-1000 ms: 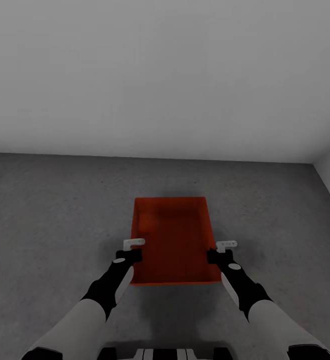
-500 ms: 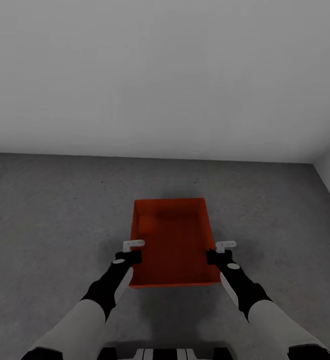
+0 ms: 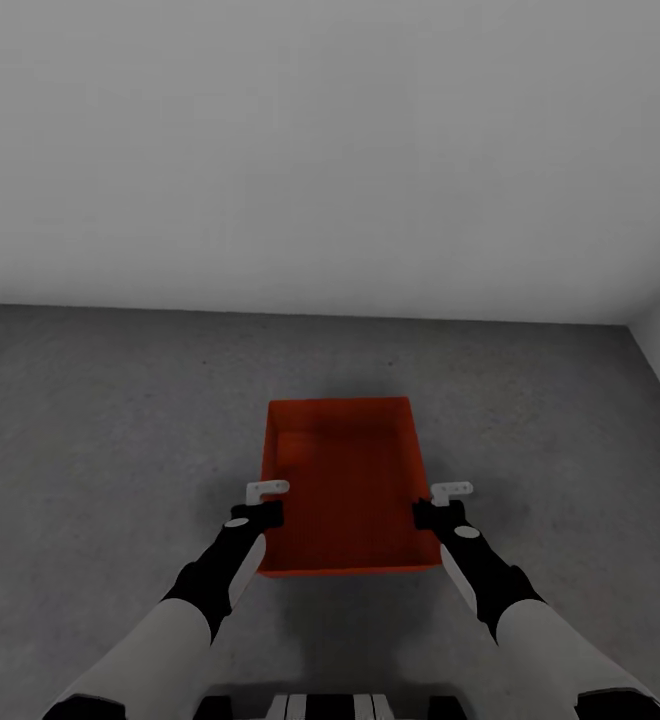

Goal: Move the two storage containers from the living room to the garage. In the garage, place one container on the floor and stack the other container on top of it (either order is fine).

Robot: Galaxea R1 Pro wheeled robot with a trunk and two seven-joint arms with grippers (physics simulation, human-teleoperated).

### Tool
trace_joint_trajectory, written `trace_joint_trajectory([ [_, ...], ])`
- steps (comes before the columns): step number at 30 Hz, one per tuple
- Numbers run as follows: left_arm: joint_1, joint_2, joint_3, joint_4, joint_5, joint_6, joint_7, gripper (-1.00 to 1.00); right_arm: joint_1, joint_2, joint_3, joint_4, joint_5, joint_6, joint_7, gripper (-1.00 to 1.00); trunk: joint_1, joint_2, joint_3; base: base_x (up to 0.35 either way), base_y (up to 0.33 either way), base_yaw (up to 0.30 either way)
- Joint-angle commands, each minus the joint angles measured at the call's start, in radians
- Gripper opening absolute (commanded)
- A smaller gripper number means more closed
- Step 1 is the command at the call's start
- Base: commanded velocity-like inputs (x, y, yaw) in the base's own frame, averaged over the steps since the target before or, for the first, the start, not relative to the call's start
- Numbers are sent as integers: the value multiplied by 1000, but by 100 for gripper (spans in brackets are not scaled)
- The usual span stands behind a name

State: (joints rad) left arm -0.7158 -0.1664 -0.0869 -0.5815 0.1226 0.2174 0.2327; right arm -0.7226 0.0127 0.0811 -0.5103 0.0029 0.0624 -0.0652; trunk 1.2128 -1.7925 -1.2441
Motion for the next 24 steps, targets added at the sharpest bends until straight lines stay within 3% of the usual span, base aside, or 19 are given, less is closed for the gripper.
trace_joint_trajectory([
  [1,-1,2,7,-74,65,-10,17,-100,0,-2,2,-1,-11,7,-18,-100,4,-8,-4,0,0,0],
  [24,-1,2,7,-75,65,-10,17,-100,0,0,2,-1,-11,7,-18,-100,92,-169,-76,0,0,0],
])
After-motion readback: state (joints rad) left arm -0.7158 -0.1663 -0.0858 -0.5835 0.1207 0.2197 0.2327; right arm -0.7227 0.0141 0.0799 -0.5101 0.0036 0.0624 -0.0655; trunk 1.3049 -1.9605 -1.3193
